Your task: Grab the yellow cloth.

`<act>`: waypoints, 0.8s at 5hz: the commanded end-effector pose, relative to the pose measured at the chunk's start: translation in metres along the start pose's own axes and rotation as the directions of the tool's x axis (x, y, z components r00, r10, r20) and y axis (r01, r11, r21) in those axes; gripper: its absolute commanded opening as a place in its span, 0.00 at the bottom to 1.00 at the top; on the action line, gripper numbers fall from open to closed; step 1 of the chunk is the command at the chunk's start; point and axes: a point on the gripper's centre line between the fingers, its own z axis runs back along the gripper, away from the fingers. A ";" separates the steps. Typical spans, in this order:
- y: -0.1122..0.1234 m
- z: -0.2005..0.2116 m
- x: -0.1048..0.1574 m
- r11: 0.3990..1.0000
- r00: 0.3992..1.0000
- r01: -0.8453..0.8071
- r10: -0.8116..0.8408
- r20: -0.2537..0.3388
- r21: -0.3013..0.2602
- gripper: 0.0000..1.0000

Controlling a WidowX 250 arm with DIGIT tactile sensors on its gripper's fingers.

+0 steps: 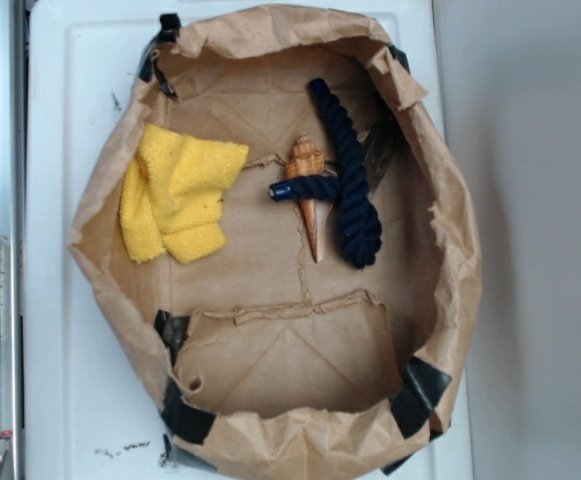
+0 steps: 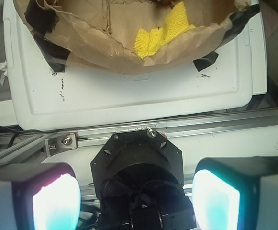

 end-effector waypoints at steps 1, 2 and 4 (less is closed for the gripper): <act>0.001 0.007 0.004 1.000 1.000 -0.016 0.016 0.022 -0.001 1.00; 0.013 0.005 0.055 0.999 0.986 0.052 -0.050 0.162 -0.008 1.00; 0.026 -0.013 0.112 0.989 0.956 0.150 -0.148 0.254 0.013 1.00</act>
